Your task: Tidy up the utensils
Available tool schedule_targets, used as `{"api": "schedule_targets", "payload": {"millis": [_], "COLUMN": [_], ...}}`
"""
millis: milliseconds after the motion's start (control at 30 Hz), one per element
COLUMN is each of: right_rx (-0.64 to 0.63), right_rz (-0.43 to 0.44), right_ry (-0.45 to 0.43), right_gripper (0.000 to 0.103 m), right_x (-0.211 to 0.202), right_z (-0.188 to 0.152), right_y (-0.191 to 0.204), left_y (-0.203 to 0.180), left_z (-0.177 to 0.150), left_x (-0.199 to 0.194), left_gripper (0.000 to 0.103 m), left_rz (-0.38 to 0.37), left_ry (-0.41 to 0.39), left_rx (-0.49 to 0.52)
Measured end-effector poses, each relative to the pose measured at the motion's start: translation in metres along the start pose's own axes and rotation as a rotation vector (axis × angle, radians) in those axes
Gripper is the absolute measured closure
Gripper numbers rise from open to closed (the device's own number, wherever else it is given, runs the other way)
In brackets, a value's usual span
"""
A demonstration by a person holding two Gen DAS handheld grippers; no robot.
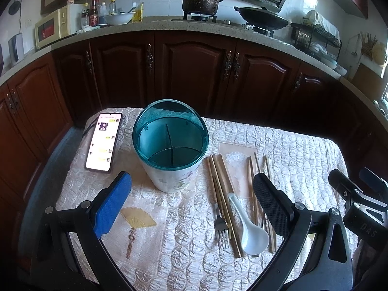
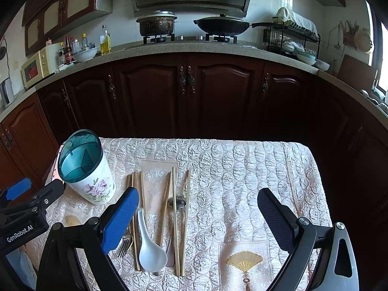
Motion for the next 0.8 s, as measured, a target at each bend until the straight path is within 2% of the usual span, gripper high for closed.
{"api": "schedule_targets", "payload": {"millis": [800], "right_rx": [-0.006], "right_rz": [0.005], "right_ry": [0.025], "right_gripper": [0.005], "right_x": [0.0088], "right_z": [-0.0059], "right_y": [-0.0004], "left_y": [0.0045], "left_z": [-0.0075], "left_x": [0.0090], "left_gripper": [0.002], "left_rz": [0.000], "left_ry": [0.028], "left_rx": [-0.018]}}
Point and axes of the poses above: each gripper's, at about its wrist camera, not at the fingertips, and x roughly the way its jaws point, y to its left, z to its top, the point moved 9 cm from there along x, roughly the way its jaws point, and after that the axes turned 5 degrees about -z, right-handed, at the moved point
